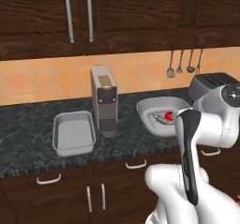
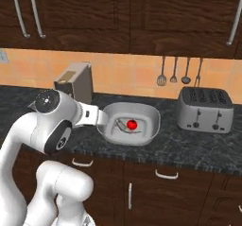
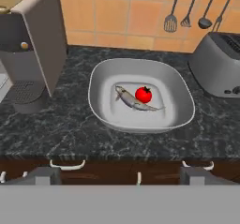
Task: Place one tomato and one fish in each tupperware on the nearby counter, to pack two identical lunches.
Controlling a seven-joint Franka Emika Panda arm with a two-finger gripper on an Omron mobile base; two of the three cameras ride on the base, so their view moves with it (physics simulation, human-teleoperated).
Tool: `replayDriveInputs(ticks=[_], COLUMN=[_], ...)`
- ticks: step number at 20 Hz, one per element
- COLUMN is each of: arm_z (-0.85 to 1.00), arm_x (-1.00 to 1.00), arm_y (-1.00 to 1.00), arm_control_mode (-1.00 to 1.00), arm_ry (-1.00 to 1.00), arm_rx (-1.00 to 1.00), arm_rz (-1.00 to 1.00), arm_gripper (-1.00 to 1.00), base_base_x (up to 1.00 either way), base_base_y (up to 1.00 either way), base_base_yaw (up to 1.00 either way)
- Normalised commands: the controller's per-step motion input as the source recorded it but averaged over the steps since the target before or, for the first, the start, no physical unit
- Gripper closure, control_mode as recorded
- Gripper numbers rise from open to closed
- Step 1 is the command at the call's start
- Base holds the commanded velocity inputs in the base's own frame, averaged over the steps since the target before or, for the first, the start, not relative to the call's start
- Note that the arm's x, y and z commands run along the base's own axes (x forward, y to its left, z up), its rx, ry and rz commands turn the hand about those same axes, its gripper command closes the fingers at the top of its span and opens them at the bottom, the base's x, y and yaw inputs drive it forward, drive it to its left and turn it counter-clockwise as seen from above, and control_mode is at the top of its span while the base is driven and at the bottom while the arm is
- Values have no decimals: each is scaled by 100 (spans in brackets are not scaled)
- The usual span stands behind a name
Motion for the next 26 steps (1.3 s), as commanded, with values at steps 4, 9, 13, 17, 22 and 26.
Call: replayDriveInputs(ticks=[4,9,13,17,22,26], arm_z=[0,0,0,0,0,0], arm_x=[0,0,0,0,0,0], arm_y=[0,0,0,0,0,0], arm_control_mode=[100,100,100,100,100,100], arm_ry=[0,0,0,0,0,0], arm_rx=[0,0,0,0,0,0], arm_rz=[0,0,0,0,0,0], arm_gripper=[-100,-100,-100,-100,-100,-100], base_base_x=[-80,-8,-4,-52,-65,-4], base_base_y=[-67,-100,-100,-100,-100,-100], base_base_yaw=[-2,-1,0,0,0,-5])
